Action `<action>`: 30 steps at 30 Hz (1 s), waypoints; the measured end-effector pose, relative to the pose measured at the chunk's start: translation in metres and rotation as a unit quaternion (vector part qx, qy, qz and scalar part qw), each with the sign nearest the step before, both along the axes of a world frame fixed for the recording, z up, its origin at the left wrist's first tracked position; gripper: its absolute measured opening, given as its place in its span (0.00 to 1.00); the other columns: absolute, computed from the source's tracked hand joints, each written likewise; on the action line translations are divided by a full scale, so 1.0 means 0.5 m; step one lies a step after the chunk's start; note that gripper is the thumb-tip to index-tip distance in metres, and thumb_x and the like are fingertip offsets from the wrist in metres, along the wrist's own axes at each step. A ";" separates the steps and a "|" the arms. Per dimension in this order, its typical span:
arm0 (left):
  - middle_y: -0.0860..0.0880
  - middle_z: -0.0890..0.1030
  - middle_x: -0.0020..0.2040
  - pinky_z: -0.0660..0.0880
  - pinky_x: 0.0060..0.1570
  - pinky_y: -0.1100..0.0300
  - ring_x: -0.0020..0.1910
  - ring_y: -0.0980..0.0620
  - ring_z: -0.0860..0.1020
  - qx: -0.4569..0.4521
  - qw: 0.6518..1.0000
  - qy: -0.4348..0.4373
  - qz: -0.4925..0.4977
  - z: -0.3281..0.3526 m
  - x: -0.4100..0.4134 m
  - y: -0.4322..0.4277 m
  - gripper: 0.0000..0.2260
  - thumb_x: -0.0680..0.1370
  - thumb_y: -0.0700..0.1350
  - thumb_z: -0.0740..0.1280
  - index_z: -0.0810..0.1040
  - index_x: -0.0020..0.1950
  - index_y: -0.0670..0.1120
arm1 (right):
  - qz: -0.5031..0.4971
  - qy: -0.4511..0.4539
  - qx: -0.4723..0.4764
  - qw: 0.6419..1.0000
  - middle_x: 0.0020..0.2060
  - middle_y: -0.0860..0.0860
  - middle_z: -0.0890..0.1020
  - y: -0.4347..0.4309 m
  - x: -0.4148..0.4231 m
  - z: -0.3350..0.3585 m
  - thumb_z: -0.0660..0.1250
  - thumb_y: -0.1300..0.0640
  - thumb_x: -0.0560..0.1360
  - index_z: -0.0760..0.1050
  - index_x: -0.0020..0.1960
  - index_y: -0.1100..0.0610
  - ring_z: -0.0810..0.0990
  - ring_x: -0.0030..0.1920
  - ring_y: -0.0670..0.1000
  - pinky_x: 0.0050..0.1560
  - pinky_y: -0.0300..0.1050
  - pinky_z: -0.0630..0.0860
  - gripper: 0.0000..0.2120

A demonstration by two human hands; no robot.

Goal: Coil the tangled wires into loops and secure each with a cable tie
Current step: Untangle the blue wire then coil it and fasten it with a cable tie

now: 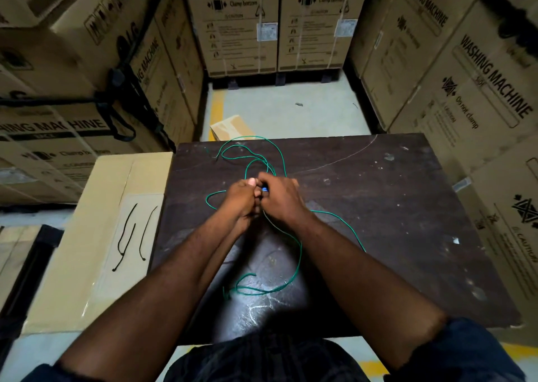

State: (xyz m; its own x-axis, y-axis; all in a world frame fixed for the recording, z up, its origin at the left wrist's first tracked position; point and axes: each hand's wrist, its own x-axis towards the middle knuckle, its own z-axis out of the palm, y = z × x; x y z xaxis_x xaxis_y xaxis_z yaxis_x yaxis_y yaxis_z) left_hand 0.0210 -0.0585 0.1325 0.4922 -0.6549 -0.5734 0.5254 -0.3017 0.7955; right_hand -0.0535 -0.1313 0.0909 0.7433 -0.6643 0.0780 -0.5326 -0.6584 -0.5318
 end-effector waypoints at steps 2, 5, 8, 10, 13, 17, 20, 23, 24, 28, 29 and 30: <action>0.54 0.65 0.19 0.51 0.14 0.71 0.14 0.62 0.56 -0.021 0.994 0.106 0.012 -0.002 0.004 0.005 0.18 0.84 0.41 0.46 0.65 0.36 0.46 | 0.003 -0.009 0.005 1.000 0.38 0.50 0.82 0.000 -0.002 -0.005 0.63 0.56 0.65 0.69 0.43 0.50 0.79 0.48 0.57 0.45 0.49 0.69 0.08; 0.52 0.65 0.20 0.51 0.12 0.70 0.13 0.62 0.56 -0.048 0.975 0.216 0.021 -0.015 0.013 0.015 0.19 0.84 0.43 0.45 0.62 0.34 0.46 | 0.014 -0.020 0.005 1.000 0.39 0.49 0.82 0.004 -0.007 -0.017 0.61 0.53 0.65 0.71 0.45 0.50 0.78 0.48 0.56 0.47 0.50 0.69 0.09; 0.52 0.65 0.20 0.51 0.11 0.70 0.12 0.61 0.56 -0.044 0.969 0.239 0.030 -0.020 0.018 0.022 0.18 0.84 0.41 0.46 0.63 0.35 0.46 | 0.018 -0.017 -0.010 1.000 0.39 0.50 0.81 0.014 -0.003 -0.023 0.59 0.52 0.65 0.70 0.45 0.49 0.78 0.48 0.57 0.46 0.50 0.68 0.09; 0.53 0.65 0.19 0.51 0.12 0.70 0.12 0.61 0.56 -0.049 0.969 0.236 0.047 -0.014 0.029 0.026 0.17 0.84 0.41 0.47 0.63 0.36 0.47 | 0.016 -0.022 0.001 1.000 0.39 0.50 0.82 0.013 0.005 -0.027 0.61 0.53 0.66 0.69 0.46 0.49 0.78 0.47 0.57 0.45 0.50 0.70 0.09; 0.52 0.68 0.25 0.53 0.13 0.70 0.15 0.61 0.57 -0.045 0.986 0.150 0.056 -0.012 0.051 0.034 0.15 0.84 0.41 0.50 0.66 0.38 0.47 | 0.025 -0.033 0.099 0.994 0.38 0.47 0.81 -0.001 0.014 -0.034 0.64 0.54 0.67 0.70 0.45 0.45 0.79 0.43 0.55 0.44 0.51 0.75 0.08; 0.49 0.71 0.35 0.56 0.18 0.71 0.17 0.61 0.60 -0.026 0.996 0.026 0.076 -0.012 0.084 0.044 0.12 0.83 0.41 0.55 0.71 0.41 0.47 | 0.042 -0.076 0.195 0.977 0.39 0.47 0.81 0.003 0.010 -0.047 0.69 0.52 0.71 0.74 0.45 0.50 0.78 0.40 0.48 0.44 0.46 0.75 0.06; 0.51 0.78 0.38 0.57 0.20 0.70 0.19 0.62 0.62 -0.029 0.997 0.014 0.077 -0.010 0.109 0.055 0.11 0.83 0.43 0.55 0.72 0.43 0.48 | 0.047 -0.095 0.224 0.969 0.41 0.49 0.82 0.023 0.013 -0.066 0.71 0.58 0.72 0.77 0.47 0.54 0.78 0.41 0.47 0.45 0.43 0.74 0.06; 0.51 0.82 0.42 0.62 0.22 0.70 0.23 0.62 0.71 -0.036 0.995 -0.025 0.093 -0.027 0.130 0.069 0.07 0.83 0.44 0.58 0.73 0.47 0.48 | 0.011 -0.113 0.267 0.957 0.40 0.52 0.83 0.037 0.031 -0.080 0.71 0.60 0.71 0.79 0.47 0.57 0.78 0.39 0.48 0.44 0.45 0.75 0.05; 0.50 0.83 0.45 0.65 0.24 0.70 0.26 0.62 0.74 -0.031 0.993 -0.056 0.100 -0.037 0.136 0.075 0.04 0.82 0.44 0.59 0.72 0.51 0.47 | -0.001 -0.122 0.290 0.949 0.39 0.52 0.83 0.042 0.036 -0.080 0.71 0.61 0.72 0.80 0.47 0.58 0.77 0.38 0.47 0.43 0.44 0.75 0.04; 0.43 0.80 0.53 0.71 0.34 0.69 0.37 0.60 0.75 0.037 0.975 -0.209 0.063 -0.095 0.153 0.125 0.15 0.79 0.43 0.65 0.71 0.64 0.39 | -0.043 -0.157 0.358 0.919 0.34 0.51 0.81 0.054 0.059 -0.084 0.68 0.64 0.75 0.80 0.46 0.60 0.76 0.31 0.40 0.35 0.35 0.74 0.03; 0.42 0.80 0.53 0.72 0.34 0.71 0.37 0.60 0.74 0.048 0.975 -0.213 0.033 -0.113 0.153 0.139 0.16 0.79 0.42 0.66 0.71 0.64 0.39 | -0.048 -0.161 0.387 0.907 0.34 0.51 0.81 0.059 0.064 -0.088 0.67 0.64 0.76 0.79 0.47 0.61 0.77 0.29 0.39 0.33 0.35 0.74 0.03; 0.42 0.80 0.53 0.73 0.34 0.70 0.37 0.58 0.75 0.056 0.979 -0.197 0.003 -0.129 0.150 0.150 0.16 0.78 0.41 0.67 0.71 0.65 0.39 | -0.053 -0.158 0.416 0.894 0.34 0.52 0.81 0.062 0.067 -0.091 0.66 0.62 0.77 0.79 0.48 0.62 0.77 0.28 0.40 0.30 0.36 0.75 0.04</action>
State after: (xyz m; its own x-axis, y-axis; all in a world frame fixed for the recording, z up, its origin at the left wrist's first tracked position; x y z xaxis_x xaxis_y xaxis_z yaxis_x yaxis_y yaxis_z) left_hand 0.0959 0.0162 0.0681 0.6931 -0.5956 -0.4062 0.1857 -0.3969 0.8989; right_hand -0.0199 -0.1001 0.0457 0.7011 -0.6555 -0.2807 -0.3056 0.0794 -0.9488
